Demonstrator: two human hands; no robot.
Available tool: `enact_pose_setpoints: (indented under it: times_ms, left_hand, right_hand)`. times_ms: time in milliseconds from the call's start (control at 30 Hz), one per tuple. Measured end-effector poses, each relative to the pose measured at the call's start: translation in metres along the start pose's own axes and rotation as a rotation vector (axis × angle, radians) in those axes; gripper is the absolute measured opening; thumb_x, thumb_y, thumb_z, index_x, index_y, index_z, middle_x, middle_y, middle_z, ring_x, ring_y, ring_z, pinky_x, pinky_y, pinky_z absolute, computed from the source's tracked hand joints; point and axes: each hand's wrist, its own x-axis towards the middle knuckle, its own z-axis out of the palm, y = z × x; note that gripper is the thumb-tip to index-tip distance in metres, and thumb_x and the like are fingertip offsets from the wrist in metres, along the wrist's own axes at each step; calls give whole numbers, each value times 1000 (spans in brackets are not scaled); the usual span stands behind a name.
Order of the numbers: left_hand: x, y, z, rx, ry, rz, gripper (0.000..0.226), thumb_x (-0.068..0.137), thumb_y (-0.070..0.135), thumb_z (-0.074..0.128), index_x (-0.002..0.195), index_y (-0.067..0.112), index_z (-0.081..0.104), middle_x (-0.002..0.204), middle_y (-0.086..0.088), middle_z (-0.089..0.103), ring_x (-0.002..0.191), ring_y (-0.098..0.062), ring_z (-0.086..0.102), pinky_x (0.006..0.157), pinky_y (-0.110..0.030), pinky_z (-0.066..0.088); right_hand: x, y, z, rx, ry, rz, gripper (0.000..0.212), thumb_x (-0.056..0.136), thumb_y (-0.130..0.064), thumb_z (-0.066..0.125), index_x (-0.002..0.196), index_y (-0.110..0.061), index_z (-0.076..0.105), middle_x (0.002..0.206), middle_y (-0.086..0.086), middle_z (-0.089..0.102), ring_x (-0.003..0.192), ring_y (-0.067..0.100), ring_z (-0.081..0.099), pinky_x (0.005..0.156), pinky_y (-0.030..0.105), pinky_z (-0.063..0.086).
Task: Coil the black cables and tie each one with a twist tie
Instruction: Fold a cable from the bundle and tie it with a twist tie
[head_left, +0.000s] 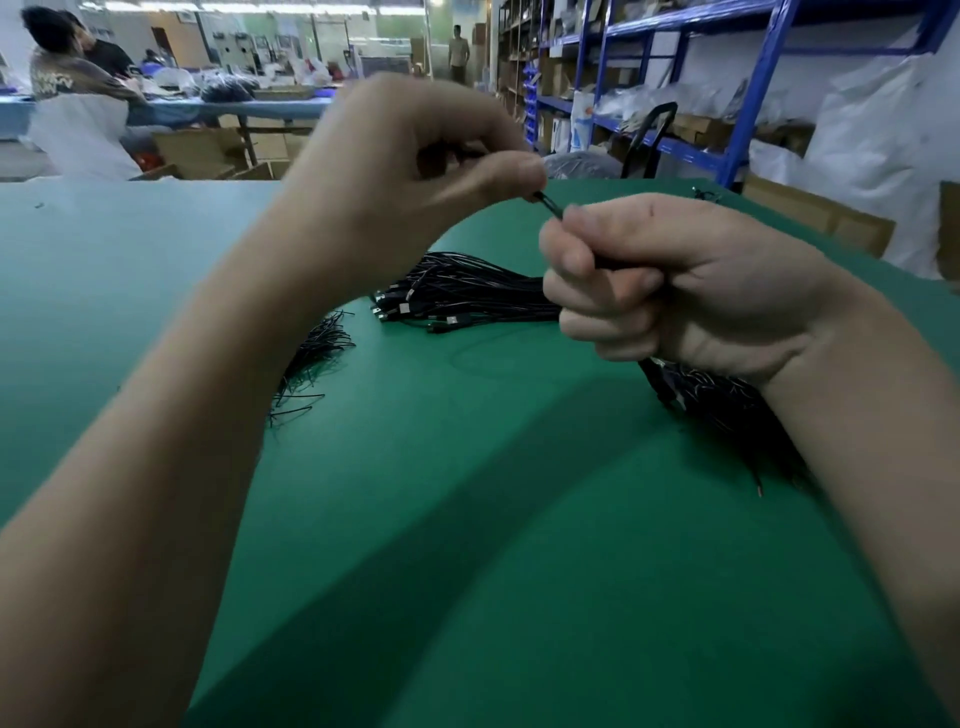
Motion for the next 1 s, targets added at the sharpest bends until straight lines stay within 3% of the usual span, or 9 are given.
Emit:
enact_pose_setpoints:
  times_ms: [133,233,333,500,633,733,833,900,1000]
  left_hand:
    - [-4,-10,23,-128,-59,-54,17,106,27,49,104,39,61,71,4,50,65,-9,44,61,-30,37]
    - [-7,-5,44,-197,-177,-94,34,108,16,45,97,47,54,67,0,47,59,-10,38,56,-28,34]
    - [-7,7,63,-112,-246,-97,38,107,17,45,77,39,44,63,0,52,54,-9,39,57,-24,37]
    - [-4,13,66,88,-378,-65,27,107,23,46,83,13,52,59,6,50,53,-5,44,61,-28,35]
    - [-2,15,55,217,-441,-25,25,105,31,50,106,23,74,59,18,44,55,4,44,67,-29,33]
    - [2,16,38,255,-389,17,26,102,33,56,93,23,77,55,16,49,53,2,48,60,-28,30]
    - [3,14,16,272,-340,38,36,98,44,55,73,23,70,47,10,51,49,-6,50,50,-18,32]
    - [1,13,1,249,-276,21,40,93,52,53,70,23,69,45,9,47,48,-10,48,47,-14,36]
    - [-2,9,-13,171,-161,1,41,93,54,55,74,21,71,44,8,46,44,-10,44,42,-12,33]
  right_hand:
    - [1,-8,-2,209,76,-176,34,108,-27,27,93,-18,56,68,-9,18,52,4,17,40,17,19]
    - [2,-13,-10,392,168,-269,39,111,-26,24,97,-17,58,69,-11,21,51,5,19,41,20,23]
    - [6,-11,-14,463,290,-324,33,112,-22,28,104,-12,58,67,-9,36,50,4,30,42,19,31]
    - [18,8,-18,122,635,-376,27,110,-13,33,108,-3,58,71,-2,60,59,8,57,54,19,46]
    - [20,22,-24,-336,854,-349,32,111,-14,28,102,-4,57,82,8,68,74,18,73,65,25,56]
    - [19,26,-23,-672,814,-255,30,111,-18,35,96,-11,60,72,-1,66,61,11,65,55,24,51]
    - [19,29,-17,-860,638,-140,34,110,-24,38,89,-11,61,66,2,67,51,15,56,48,25,41]
    - [20,29,-13,-805,540,-81,41,111,-29,36,93,-5,64,60,2,61,47,13,45,48,22,34]
    - [16,24,-9,-521,422,-90,52,111,-35,29,88,-7,67,54,0,46,46,10,33,46,21,26]
